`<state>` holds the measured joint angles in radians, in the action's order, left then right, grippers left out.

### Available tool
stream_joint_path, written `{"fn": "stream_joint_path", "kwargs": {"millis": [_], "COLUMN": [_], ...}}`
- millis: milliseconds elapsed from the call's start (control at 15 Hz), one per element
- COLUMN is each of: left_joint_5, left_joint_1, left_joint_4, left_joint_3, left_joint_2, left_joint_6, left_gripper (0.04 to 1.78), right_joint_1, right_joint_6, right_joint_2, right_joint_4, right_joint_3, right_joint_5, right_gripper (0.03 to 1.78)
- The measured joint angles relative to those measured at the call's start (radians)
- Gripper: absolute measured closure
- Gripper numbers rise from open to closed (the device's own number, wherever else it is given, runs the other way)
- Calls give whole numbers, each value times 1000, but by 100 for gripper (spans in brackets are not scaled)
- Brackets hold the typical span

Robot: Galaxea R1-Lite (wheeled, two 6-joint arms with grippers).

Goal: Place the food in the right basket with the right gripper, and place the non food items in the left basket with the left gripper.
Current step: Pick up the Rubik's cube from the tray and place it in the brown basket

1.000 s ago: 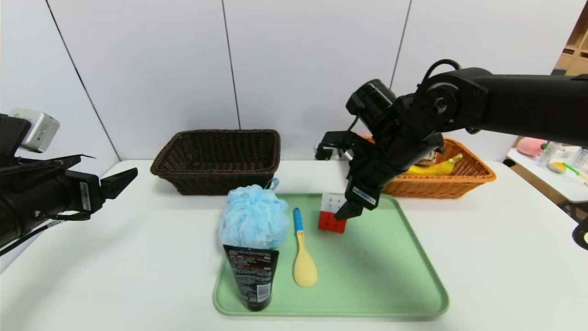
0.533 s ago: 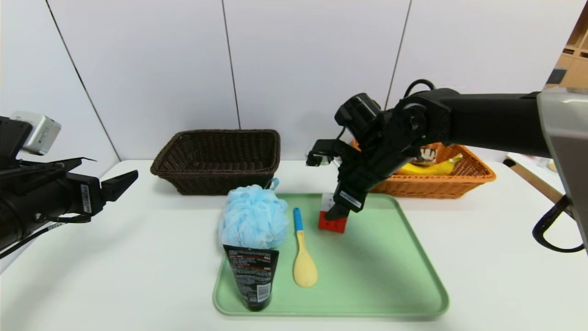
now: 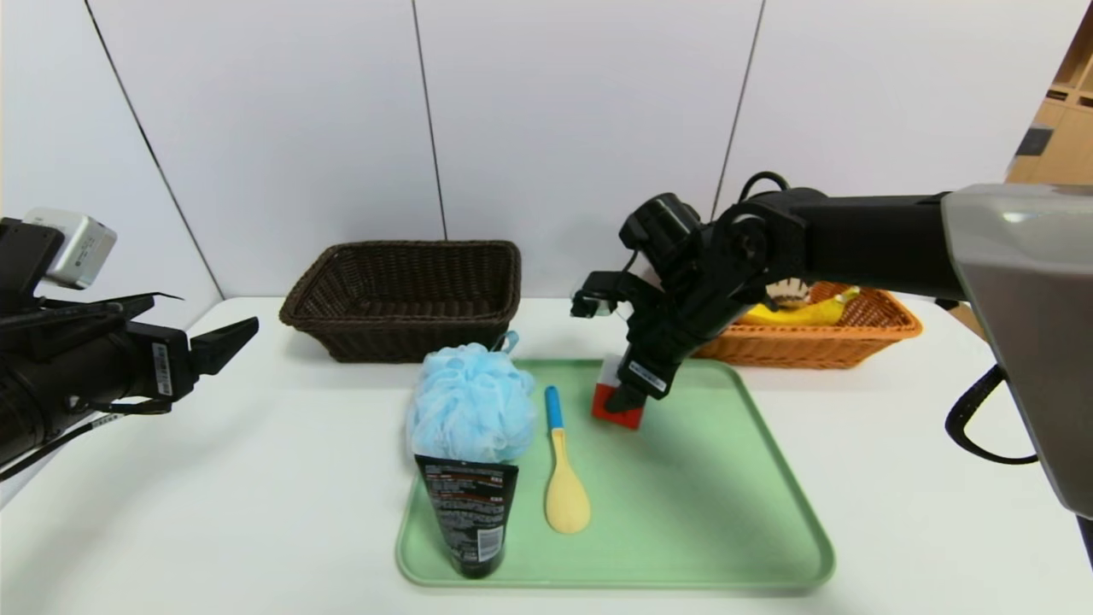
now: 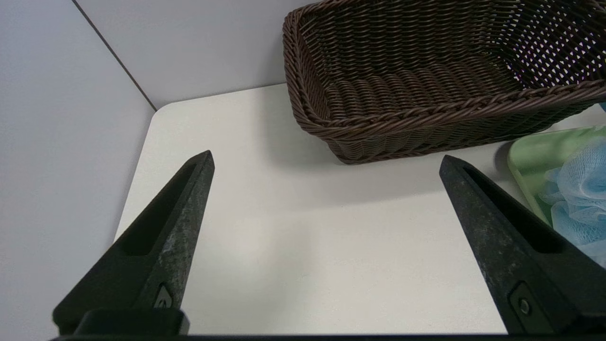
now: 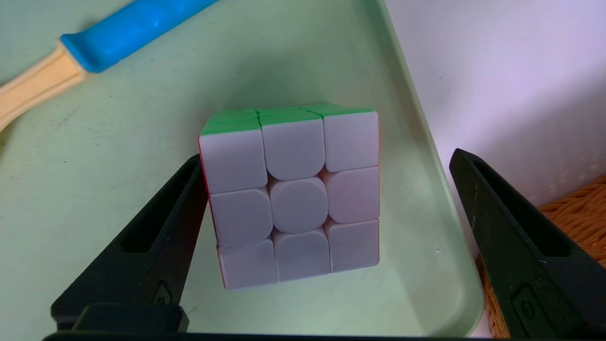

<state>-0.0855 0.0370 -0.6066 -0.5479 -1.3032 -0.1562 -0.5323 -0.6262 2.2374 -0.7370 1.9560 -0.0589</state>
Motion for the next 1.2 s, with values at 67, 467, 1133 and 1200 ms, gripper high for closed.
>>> {"fn": "stream_joint_path", "kwargs": {"millis": [67, 467, 1133, 1200], "left_joint_5": [0, 0, 0, 0], "left_joint_1": [0, 1, 0, 0], "left_joint_4": [0, 0, -1, -1], "left_joint_3": [0, -1, -3, -3], "left_joint_2": [0, 2, 3, 3], "left_joint_6": [-1, -1, -3, -3], "left_gripper": [13, 13, 13, 13], "right_joint_1": [0, 1, -1, -1], "right_joint_6": [-1, 3, 40, 40], "right_joint_2": [4, 22, 36, 35], "right_joint_4": [1, 21, 24, 24], "right_joint_3": [0, 0, 0, 0], "right_joint_5": [0, 0, -9, -9], "right_gripper": [11, 11, 11, 11]}}
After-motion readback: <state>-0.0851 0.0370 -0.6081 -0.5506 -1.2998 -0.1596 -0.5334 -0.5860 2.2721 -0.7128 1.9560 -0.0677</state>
